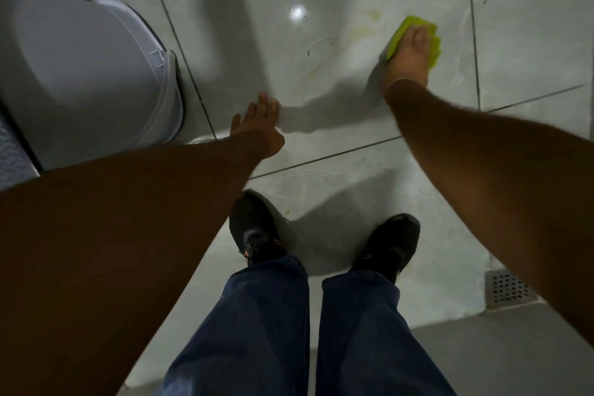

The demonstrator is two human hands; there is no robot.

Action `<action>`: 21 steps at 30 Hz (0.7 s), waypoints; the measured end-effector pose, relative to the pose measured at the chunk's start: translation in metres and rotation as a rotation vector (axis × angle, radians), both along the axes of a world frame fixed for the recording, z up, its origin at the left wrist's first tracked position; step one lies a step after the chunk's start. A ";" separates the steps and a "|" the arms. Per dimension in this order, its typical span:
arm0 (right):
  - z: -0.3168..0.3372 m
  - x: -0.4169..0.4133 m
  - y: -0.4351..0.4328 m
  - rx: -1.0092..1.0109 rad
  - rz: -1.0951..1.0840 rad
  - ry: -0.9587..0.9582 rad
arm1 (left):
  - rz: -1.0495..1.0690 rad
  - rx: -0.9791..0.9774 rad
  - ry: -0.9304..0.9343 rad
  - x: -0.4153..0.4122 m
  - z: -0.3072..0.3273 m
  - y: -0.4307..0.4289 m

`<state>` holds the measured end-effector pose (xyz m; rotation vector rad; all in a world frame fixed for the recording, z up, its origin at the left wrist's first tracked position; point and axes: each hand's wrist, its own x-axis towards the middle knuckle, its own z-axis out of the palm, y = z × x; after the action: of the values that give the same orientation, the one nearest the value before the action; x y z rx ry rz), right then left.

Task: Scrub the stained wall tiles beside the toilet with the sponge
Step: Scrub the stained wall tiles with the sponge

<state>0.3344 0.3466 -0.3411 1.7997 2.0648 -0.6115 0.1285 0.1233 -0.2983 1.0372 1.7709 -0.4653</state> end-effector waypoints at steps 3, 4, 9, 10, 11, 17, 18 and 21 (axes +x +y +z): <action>0.000 -0.033 -0.040 0.010 0.329 0.147 | 0.006 -0.010 -0.005 -0.001 -0.001 0.000; 0.000 -0.044 -0.061 0.006 0.501 0.198 | 0.005 -0.016 -0.002 -0.001 -0.001 0.001; -0.001 -0.040 -0.151 -0.165 0.998 0.248 | 0.019 -0.057 0.012 0.000 -0.001 0.007; -0.001 -0.027 -0.147 -0.164 1.027 0.260 | 0.024 -0.060 0.013 0.000 0.000 0.007; -0.004 -0.018 -0.138 -0.116 1.036 0.292 | 0.022 -0.059 0.017 0.000 0.000 0.007; 0.007 0.021 -0.016 0.037 0.548 0.156 | 0.035 -0.016 0.014 0.005 -0.001 0.002; 0.007 0.019 0.007 0.043 0.433 0.134 | 0.036 -0.011 0.018 0.006 -0.001 0.002; 0.005 -0.001 0.056 0.043 0.135 0.087 | 0.028 -0.004 0.009 0.004 -0.004 0.000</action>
<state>0.3333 0.4030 -0.3359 1.6663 2.2517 -0.6215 0.1328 0.1231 -0.3023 1.0075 1.7897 -0.4561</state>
